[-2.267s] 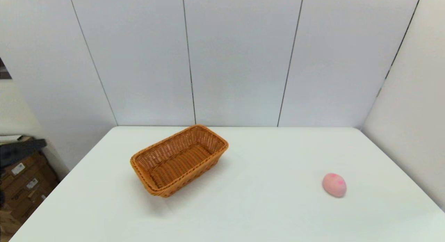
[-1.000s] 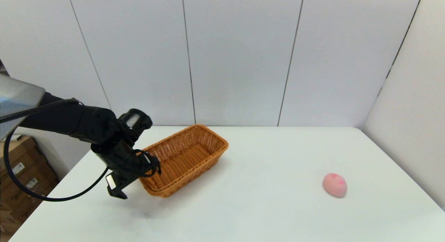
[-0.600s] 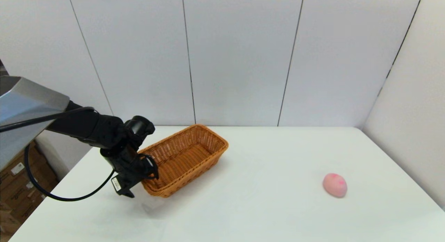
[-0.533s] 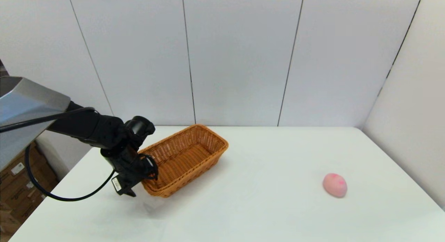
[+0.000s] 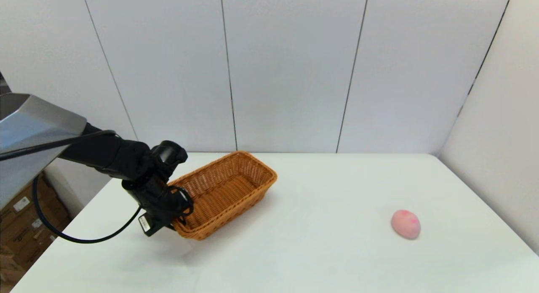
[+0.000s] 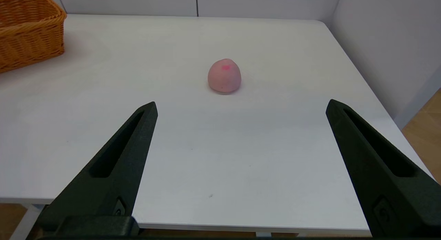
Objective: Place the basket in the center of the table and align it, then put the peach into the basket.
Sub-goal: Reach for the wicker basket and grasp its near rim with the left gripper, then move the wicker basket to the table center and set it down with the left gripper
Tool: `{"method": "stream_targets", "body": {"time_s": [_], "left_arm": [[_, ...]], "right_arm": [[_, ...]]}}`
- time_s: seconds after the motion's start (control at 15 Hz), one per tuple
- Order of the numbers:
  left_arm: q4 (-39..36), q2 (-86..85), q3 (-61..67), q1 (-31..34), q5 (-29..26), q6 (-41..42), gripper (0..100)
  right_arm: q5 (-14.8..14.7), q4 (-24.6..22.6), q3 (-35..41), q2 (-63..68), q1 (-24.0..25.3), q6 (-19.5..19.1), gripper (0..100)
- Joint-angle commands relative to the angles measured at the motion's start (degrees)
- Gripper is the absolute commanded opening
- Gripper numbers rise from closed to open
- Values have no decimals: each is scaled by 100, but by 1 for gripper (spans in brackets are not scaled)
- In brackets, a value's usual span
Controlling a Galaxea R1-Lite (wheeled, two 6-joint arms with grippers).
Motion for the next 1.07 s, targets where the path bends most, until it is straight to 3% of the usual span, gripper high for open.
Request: {"method": "stream_targets", "body": {"time_s": [0.07, 0.67, 1.07], "left_arm": [[-284, -119, 36, 1, -287, -42, 0], [-478, -1209, 124, -166, -1421, 151, 0], [-469, -928, 89, -1643, -1456, 907, 0]], "right_arm": [[0, 2, -1, -1, 0, -3, 100], [8, 11, -1, -1, 9, -3, 100], [8, 11, -1, -1, 0, -3, 100]]}}
